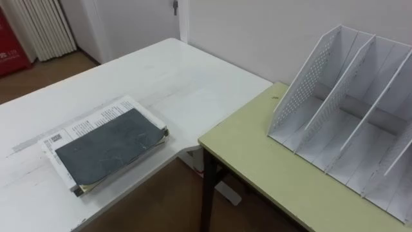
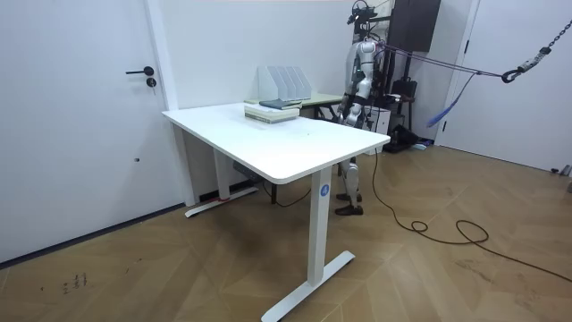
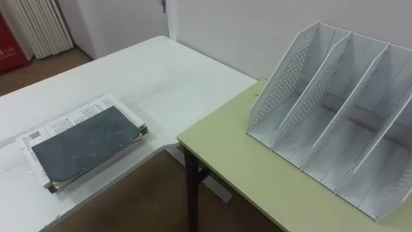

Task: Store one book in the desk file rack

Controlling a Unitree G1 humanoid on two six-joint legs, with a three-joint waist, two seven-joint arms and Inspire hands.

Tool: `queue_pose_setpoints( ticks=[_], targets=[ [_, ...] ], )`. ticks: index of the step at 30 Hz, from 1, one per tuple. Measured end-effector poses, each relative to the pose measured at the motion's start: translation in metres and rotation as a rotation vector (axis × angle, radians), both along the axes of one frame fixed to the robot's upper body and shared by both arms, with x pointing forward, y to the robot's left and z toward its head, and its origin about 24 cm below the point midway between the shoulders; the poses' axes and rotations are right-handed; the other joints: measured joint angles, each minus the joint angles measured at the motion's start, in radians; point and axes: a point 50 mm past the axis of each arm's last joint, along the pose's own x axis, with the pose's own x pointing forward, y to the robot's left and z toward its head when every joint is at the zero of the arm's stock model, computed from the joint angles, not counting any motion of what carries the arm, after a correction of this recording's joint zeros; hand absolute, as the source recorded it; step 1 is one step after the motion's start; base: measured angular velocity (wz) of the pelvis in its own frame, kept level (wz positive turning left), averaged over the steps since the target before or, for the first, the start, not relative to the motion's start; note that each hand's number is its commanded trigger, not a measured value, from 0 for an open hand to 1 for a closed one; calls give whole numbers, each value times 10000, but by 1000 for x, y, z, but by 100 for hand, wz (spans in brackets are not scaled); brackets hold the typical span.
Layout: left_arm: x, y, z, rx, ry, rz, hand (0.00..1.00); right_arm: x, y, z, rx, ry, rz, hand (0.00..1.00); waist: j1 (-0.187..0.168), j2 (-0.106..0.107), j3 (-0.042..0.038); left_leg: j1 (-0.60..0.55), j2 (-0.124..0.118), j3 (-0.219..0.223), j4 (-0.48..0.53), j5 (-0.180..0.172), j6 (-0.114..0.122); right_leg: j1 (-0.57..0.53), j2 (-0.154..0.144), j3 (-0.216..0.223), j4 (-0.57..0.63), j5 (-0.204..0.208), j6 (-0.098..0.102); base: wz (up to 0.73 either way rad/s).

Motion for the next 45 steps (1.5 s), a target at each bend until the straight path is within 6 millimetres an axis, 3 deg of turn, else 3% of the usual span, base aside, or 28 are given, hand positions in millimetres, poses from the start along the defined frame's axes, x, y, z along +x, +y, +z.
queue_pose_setpoints(
  ticks=[16, 30, 39, 45],
  targets=[
    [-3, 2, 0, -14, 82, 177, 0, 0, 0, 0, -225, 57, 271, 0, 12, -72, -23, 26, 0, 2, -1, 0, 0, 78, 1, 6, 20, 0, 0, 0],
    [2, 3, 1, 513, -154, 86, 0, 3, 2, -1, -402, -23, 215, 0, -4, -122, 7, 27, 2, 26, 1, -1, 2, 70, 7, 75, 10, 0, 2, 0],
    [25, -6, 5, 1406, -680, -2614, 0, 7, 2, -1, -545, -97, 294, 0, -94, -77, 57, -2, -19, -65, -13, 0, 2, 4, -9, -15, -2, -10, 12, 2],
    [43, -20, 10, 2196, -1243, -5165, 0, 14, 5, 0, -546, -270, 668, 0, -449, -109, 75, 7, -109, -99, -7, 4, 9, 64, -29, -14, 26, -12, 20, 0]
  ],
)
